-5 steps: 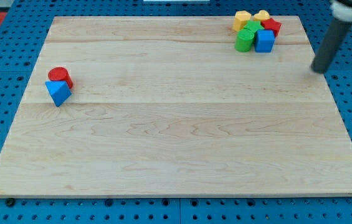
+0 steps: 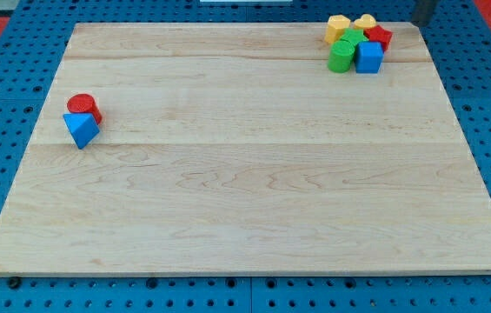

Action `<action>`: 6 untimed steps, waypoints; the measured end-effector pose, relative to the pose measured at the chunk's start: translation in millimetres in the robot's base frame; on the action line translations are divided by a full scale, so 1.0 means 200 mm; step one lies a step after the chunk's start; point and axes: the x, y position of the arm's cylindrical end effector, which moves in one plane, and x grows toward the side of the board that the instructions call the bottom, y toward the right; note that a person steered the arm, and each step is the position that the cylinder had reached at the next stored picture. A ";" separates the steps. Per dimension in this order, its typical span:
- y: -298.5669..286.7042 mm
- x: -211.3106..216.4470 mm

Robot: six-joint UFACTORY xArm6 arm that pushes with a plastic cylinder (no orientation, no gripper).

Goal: Move your arm to the top right

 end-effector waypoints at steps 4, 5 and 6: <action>0.00 0.00; -0.24 0.00; -0.49 0.00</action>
